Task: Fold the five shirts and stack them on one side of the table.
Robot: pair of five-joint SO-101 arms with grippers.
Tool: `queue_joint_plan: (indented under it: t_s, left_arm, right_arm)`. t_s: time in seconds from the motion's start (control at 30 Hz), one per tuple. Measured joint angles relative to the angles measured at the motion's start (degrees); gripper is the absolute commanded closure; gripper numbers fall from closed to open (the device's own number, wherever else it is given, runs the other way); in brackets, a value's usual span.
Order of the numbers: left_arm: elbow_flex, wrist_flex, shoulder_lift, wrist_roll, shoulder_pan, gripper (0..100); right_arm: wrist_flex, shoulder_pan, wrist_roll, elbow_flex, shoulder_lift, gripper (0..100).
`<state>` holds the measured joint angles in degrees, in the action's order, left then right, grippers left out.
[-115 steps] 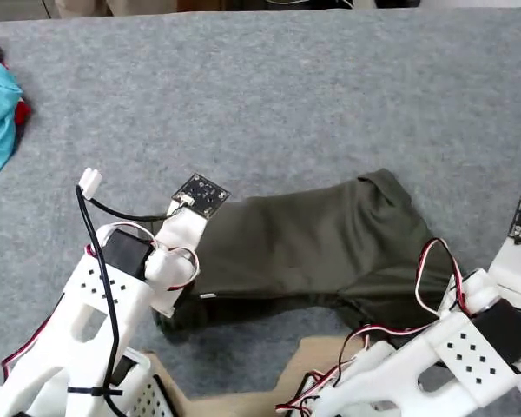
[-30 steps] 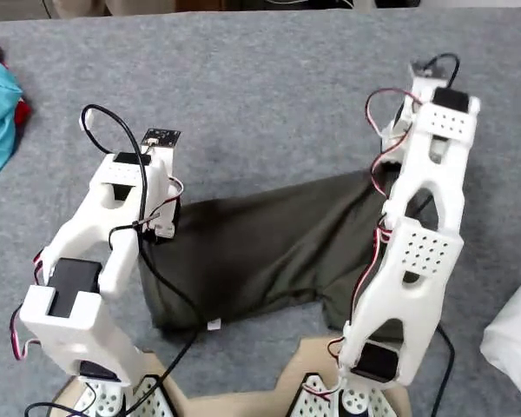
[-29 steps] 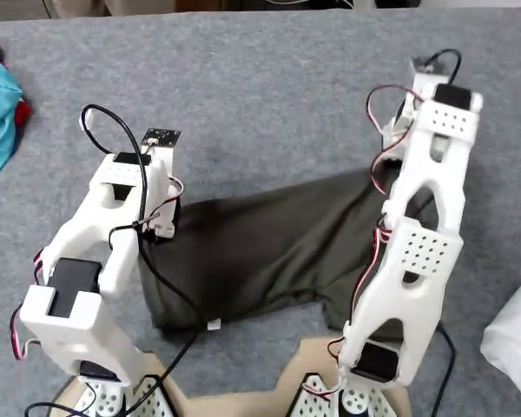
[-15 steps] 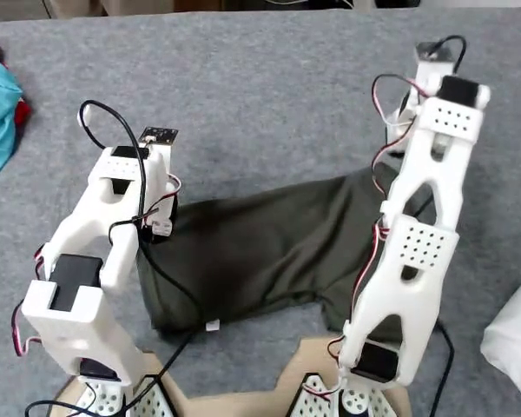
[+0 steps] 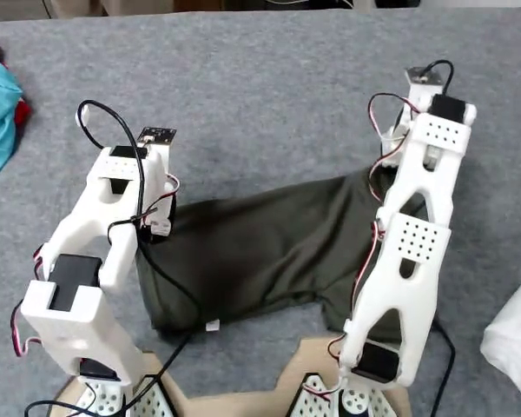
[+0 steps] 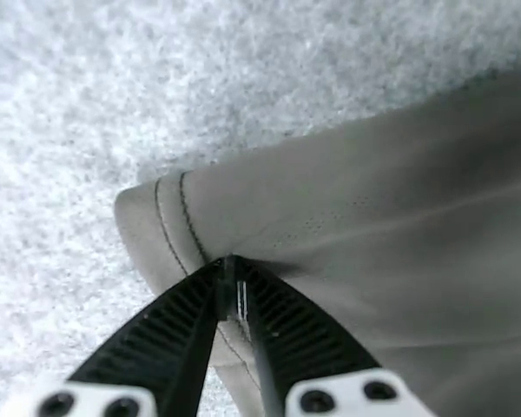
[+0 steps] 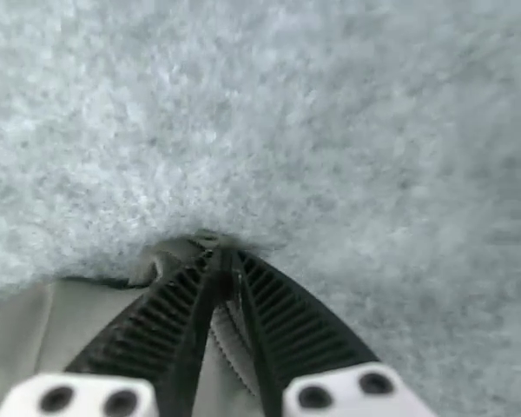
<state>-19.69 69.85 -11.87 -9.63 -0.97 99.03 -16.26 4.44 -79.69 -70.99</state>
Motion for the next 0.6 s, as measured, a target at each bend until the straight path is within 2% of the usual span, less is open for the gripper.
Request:
queue_joint_plan:
  t_s: [0.37,0.5,0.6]
  left_arm:
    - [3.16,6.24,0.00,0.00,3.78,98]
    - [11.16,11.87,0.00,0.00,3.78,98]
    - [18.90,17.32,0.00,0.00,3.78,98]
  right_arm:
    - [2.29,-2.20,0.44,-9.14,0.26,99.3]
    - [2.29,-3.25,5.27,-9.23,5.01,99.2]
    - [2.29,-4.75,12.66,-9.23,12.13,99.3]
